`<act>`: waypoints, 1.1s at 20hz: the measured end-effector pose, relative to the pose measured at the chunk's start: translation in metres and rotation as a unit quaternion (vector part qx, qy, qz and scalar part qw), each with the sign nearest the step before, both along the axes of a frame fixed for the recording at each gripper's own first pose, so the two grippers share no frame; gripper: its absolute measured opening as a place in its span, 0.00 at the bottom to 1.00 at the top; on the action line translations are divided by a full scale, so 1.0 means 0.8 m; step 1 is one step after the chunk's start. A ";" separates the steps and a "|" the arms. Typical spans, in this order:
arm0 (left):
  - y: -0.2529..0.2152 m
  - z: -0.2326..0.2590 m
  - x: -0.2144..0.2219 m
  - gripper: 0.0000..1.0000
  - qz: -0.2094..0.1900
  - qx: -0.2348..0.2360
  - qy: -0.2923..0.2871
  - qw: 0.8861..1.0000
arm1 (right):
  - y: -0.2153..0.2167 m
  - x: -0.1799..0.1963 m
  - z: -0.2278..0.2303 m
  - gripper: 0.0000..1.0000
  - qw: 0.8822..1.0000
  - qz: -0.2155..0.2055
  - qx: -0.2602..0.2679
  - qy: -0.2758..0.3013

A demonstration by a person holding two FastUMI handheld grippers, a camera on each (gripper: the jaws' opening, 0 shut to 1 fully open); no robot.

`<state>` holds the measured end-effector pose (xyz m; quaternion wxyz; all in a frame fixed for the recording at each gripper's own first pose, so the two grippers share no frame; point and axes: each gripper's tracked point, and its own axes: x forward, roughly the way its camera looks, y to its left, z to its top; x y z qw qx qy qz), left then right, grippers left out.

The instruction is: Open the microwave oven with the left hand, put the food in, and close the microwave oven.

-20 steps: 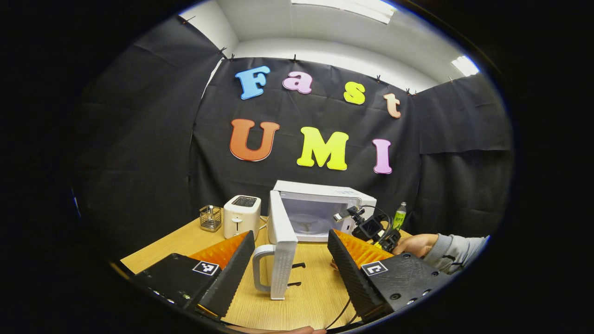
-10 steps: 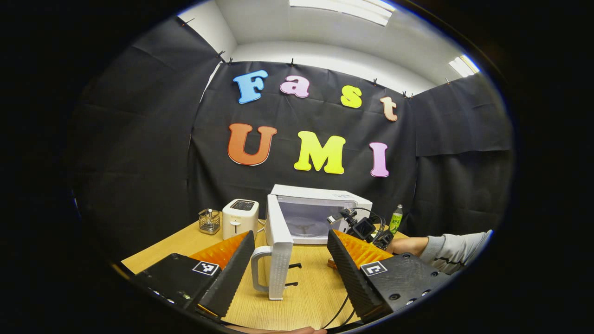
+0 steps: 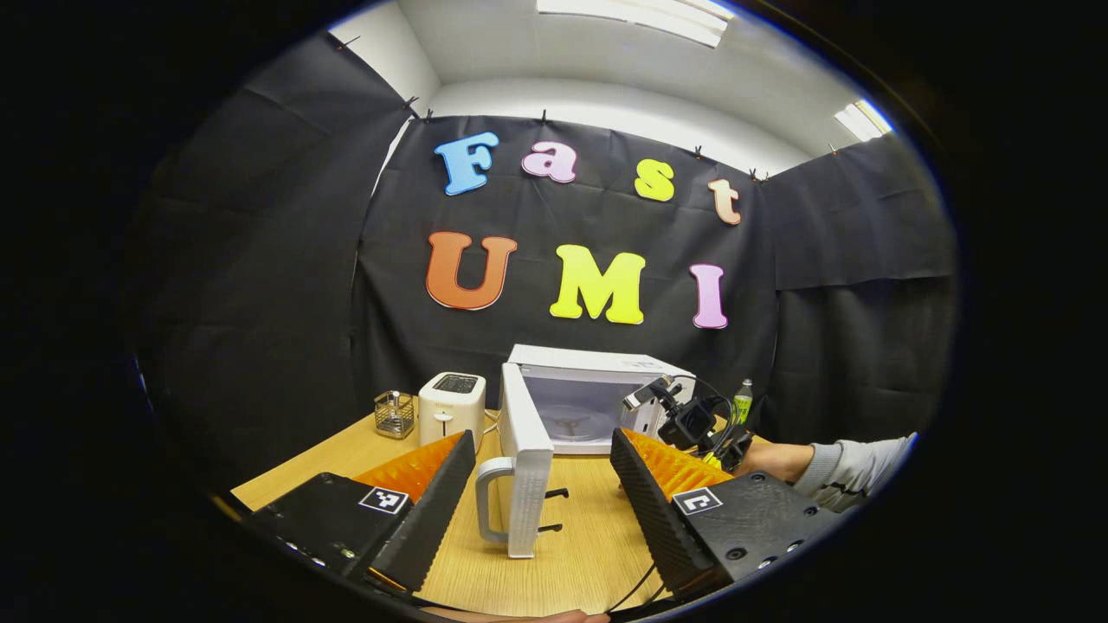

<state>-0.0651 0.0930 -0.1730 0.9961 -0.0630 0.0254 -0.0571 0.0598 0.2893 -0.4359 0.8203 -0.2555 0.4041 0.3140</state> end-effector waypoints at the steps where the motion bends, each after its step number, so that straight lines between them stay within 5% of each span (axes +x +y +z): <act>1: 0.003 -0.001 0.000 0.95 0.002 0.000 0.001 1.000 | 0.005 -0.003 0.008 0.11 1.000 0.008 0.001 -0.007; 2: 0.006 -0.001 0.000 0.95 0.004 -0.001 0.000 1.000 | 0.014 -0.003 0.015 0.03 1.000 0.018 0.000 -0.015; 3: 0.010 0.000 -0.001 0.95 0.005 -0.001 -0.001 1.000 | 0.024 0.000 0.025 0.11 0.999 0.027 -0.005 -0.033; 7: 0.028 0.001 0.000 0.95 0.016 -0.004 -0.005 1.000 | 0.074 0.027 0.059 0.11 0.990 0.073 -0.029 -0.116; 12: 0.065 -0.004 0.009 0.94 0.044 0.001 -0.007 0.999 | 0.155 0.093 0.063 0.11 0.965 0.144 -0.080 -0.205; 15: 0.086 -0.017 0.019 0.95 0.059 -0.001 0.006 0.998 | 0.203 0.131 0.052 0.11 0.959 0.163 -0.064 -0.223; 20: 0.115 -0.041 0.031 0.95 0.084 0.004 0.031 0.996 | 0.234 0.195 0.074 0.11 0.933 0.180 -0.028 -0.312; 21: 0.118 -0.045 0.035 0.95 0.087 0.004 0.034 0.996 | 0.235 0.209 0.073 0.04 0.932 0.175 -0.017 -0.318; 22: 0.121 -0.046 0.035 0.95 0.089 0.004 0.035 0.995 | 0.235 0.222 0.072 0.11 0.931 0.170 -0.002 -0.324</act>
